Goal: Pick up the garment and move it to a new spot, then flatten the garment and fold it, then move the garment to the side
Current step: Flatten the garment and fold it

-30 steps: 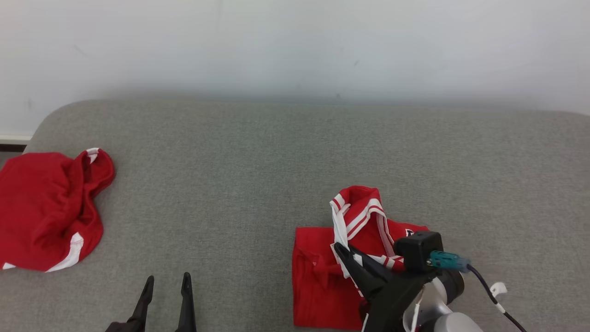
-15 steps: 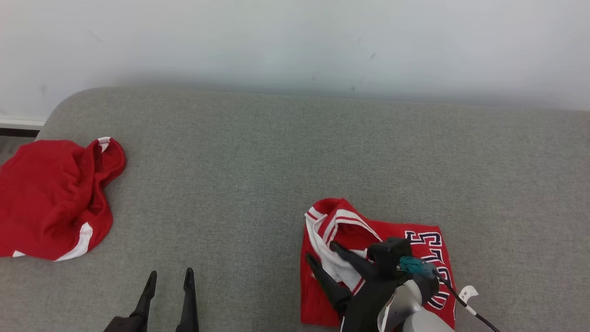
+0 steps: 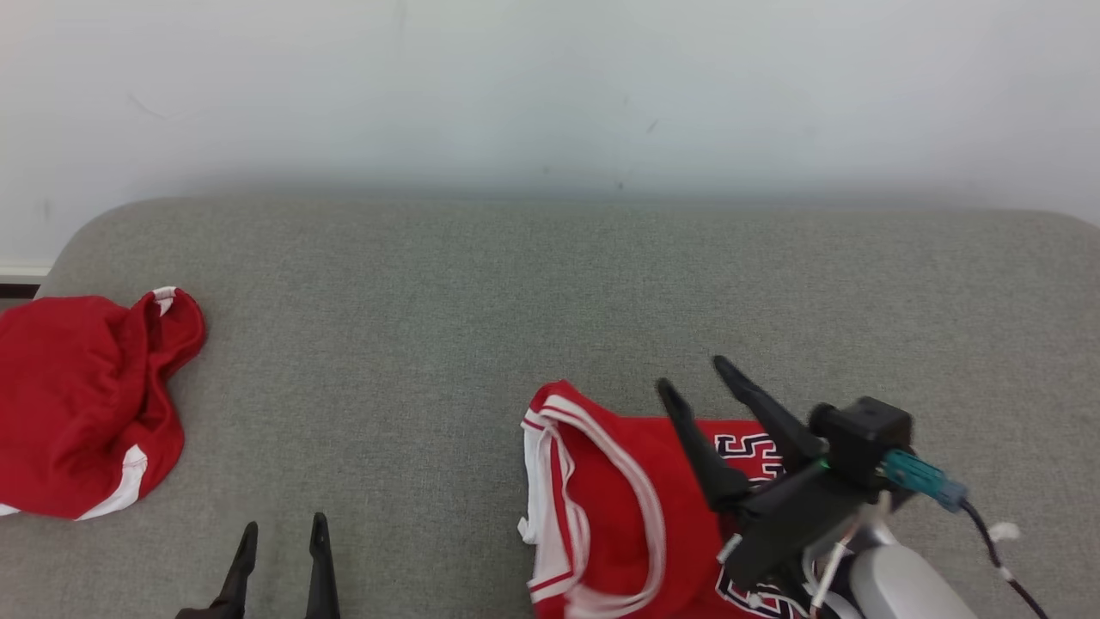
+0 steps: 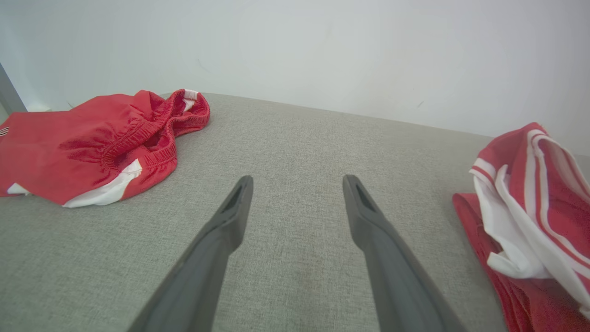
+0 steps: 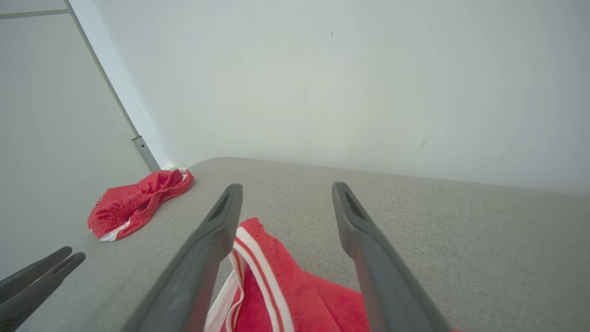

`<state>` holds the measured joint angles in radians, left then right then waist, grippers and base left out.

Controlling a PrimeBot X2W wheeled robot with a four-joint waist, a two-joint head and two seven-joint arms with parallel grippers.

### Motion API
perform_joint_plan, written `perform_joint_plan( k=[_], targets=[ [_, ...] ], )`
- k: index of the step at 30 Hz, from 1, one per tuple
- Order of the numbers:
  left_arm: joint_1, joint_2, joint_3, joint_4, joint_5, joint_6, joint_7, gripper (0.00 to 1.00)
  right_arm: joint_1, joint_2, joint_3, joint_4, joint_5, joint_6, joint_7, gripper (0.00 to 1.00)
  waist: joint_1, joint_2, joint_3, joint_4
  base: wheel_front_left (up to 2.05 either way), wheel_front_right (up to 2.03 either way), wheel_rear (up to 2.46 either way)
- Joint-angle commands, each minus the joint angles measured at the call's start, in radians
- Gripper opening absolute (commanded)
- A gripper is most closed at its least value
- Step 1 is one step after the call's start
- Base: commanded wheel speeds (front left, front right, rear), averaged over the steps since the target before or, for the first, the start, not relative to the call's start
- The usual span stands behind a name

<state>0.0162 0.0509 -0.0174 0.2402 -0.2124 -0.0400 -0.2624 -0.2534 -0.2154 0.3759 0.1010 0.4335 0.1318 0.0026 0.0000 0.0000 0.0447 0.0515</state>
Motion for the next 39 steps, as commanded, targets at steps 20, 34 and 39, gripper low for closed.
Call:
perform_joint_plan(
  k=[20,34,39],
  targets=[
    [0.041,-0.001,0.038,-0.043,0.048,0.000,-0.003,1.00,0.281,0.074,-0.296,-0.029,-0.172,-0.002,-0.234,1.00,0.0000,0.0000,-0.002,-0.022,0.00,0.00,0.00],
    [0.073,-0.001,0.004,-0.090,0.112,-0.002,-0.003,1.00,0.330,0.136,-0.393,-0.026,-0.270,-0.002,-0.269,1.00,0.0000,0.0000,-0.036,-0.060,0.00,0.00,0.00],
    [0.082,-0.001,-0.016,-0.101,0.149,-0.003,-0.003,1.00,0.355,0.150,-0.401,-0.031,-0.305,-0.002,-0.269,1.00,0.0000,0.0000,-0.041,-0.074,0.00,0.00,0.00]
  ],
)
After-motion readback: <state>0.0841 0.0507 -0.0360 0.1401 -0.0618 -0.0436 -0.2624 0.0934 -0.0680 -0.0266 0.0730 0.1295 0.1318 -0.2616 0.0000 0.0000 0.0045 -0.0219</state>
